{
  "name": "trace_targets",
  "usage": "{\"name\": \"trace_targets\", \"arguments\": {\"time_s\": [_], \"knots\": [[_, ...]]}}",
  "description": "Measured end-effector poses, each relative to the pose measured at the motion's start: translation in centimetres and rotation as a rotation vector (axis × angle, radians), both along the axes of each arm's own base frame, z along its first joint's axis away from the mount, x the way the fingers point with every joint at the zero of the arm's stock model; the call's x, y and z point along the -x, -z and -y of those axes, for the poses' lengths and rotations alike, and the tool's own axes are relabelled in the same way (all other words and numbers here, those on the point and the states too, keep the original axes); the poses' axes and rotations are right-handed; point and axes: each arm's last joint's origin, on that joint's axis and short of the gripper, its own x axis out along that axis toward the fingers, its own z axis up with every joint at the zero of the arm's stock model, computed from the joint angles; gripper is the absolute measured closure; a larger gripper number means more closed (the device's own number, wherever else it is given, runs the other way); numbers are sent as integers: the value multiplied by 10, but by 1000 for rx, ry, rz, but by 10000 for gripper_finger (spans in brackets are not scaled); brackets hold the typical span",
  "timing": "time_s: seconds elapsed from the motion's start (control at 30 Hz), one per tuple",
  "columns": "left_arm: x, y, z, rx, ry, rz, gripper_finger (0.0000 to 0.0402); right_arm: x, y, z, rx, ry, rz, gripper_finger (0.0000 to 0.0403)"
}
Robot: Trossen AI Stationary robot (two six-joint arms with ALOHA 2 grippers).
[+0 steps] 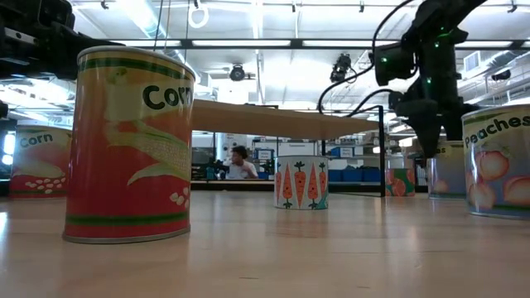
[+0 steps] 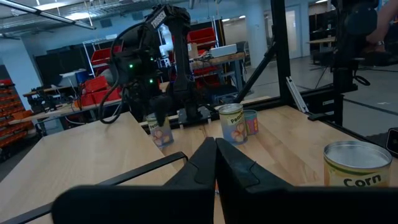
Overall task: Pick and place cans onto a shelf
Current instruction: Put the top canned peaches on the shelf
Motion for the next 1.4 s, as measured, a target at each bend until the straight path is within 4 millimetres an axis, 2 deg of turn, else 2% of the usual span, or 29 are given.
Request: {"name": "trace_targets", "arguments": {"time_s": [0.13, 0.23, 0.37, 0.5, 0.6, 0.73, 0.9, 1.07, 1.2, 1.4], "knots": [[0, 0, 0, 0, 0, 0, 390, 3, 5, -2, -24, 15, -13, 25], [0, 0, 0, 0, 0, 0, 390, 2, 5, -2, -13, 5, -15, 54], [0, 0, 0, 0, 0, 0, 390, 2, -4, -4, -14, -54, -30, 85], [0, 0, 0, 0, 1, 0, 390, 3, -36, -18, -21, -150, -45, 85], [0, 0, 0, 0, 0, 0, 390, 2, -70, -33, -10, -212, -25, 85], [0, 0, 0, 0, 0, 0, 390, -5, -113, -50, 7, -207, 58, 85], [0, 0, 0, 0, 1, 0, 390, -29, -152, -62, 29, -134, 212, 85], [0, 0, 0, 0, 0, 0, 390, -77, -178, -58, 98, -104, 297, 84], [0, 0, 0, 0, -3, 4, 390, -116, -184, -42, 169, -106, 247, 84], [0, -2, 0, 1, -9, 17, 390, -146, -178, -13, 215, -33, 198, 83]]}}
